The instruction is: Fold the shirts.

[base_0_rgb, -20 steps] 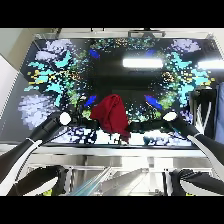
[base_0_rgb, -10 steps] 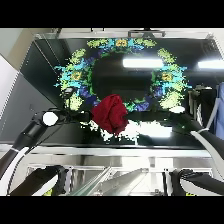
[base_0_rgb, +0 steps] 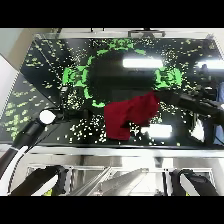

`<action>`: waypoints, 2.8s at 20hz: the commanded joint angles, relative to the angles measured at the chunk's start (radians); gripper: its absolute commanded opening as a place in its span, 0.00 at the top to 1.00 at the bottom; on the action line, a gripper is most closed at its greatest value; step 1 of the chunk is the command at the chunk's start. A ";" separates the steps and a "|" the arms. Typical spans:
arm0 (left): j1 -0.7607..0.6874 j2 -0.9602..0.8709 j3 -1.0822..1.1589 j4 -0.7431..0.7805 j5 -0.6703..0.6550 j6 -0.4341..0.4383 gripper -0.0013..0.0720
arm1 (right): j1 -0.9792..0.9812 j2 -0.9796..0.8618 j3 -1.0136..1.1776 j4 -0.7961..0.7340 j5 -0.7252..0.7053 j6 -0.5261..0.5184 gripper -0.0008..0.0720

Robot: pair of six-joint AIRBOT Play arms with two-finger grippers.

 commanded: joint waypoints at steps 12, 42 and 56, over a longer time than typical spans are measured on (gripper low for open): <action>-0.490 -0.414 0.158 -0.227 0.034 0.115 0.05 | -0.082 -0.011 0.003 -0.235 0.021 0.093 0.97; 0.249 -0.284 1.023 -0.581 -0.689 0.115 0.96 | -0.146 -0.004 0.671 -0.089 0.233 0.111 0.97; 0.323 -1.005 1.177 -0.581 -0.597 0.300 0.09 | 0.074 -0.758 0.504 -0.332 -0.041 0.080 0.97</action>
